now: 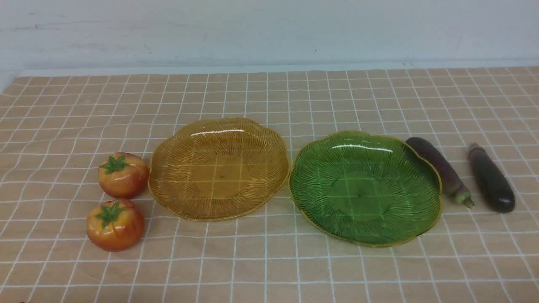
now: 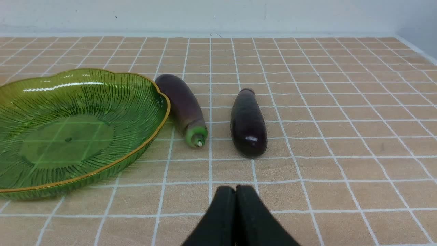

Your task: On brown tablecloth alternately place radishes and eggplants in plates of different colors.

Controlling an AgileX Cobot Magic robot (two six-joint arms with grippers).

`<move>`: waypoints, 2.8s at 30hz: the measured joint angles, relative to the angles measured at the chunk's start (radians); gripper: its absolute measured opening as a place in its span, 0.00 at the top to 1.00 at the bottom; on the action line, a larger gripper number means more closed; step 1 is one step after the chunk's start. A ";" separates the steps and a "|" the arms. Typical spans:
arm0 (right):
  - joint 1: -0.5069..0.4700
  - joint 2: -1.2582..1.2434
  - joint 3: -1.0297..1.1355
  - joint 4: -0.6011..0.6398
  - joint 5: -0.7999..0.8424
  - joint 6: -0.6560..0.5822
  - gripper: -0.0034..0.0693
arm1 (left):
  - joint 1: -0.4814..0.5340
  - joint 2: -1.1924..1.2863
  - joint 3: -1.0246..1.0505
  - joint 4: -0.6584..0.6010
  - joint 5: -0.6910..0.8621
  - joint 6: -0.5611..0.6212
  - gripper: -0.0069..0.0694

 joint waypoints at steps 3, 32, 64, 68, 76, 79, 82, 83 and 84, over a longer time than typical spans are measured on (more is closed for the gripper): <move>0.000 0.000 0.000 0.000 0.000 0.000 0.98 | 0.000 0.000 0.000 0.000 0.000 0.000 0.93; 0.000 0.000 0.000 0.000 0.000 0.003 0.98 | 0.000 0.000 0.000 -0.396 -0.199 -0.166 0.93; 0.005 0.000 -0.001 0.680 -0.187 0.273 0.98 | 0.000 1.066 -0.849 -0.200 0.562 -0.064 0.93; 0.009 0.032 -0.105 0.680 0.004 0.109 0.98 | 0.000 1.184 -0.887 -0.191 0.535 -0.044 0.92; 0.009 0.418 -0.447 0.664 0.338 -0.182 0.98 | 0.000 1.322 -0.961 -0.156 0.499 0.026 0.72; 0.009 0.583 -0.612 0.660 0.545 -0.257 0.98 | 0.000 1.372 -0.996 -0.150 0.497 0.023 0.52; 0.009 0.721 -0.724 0.659 0.713 -0.330 0.98 | 0.000 1.405 -1.017 -0.145 0.492 0.023 0.36; 0.009 0.746 -0.741 0.659 0.739 -0.344 0.98 | 0.000 1.425 -1.027 -0.140 0.490 0.023 0.31; 0.009 0.770 -0.751 0.659 0.761 -0.357 0.98 | 0.000 1.446 -1.040 -0.133 0.484 0.023 0.23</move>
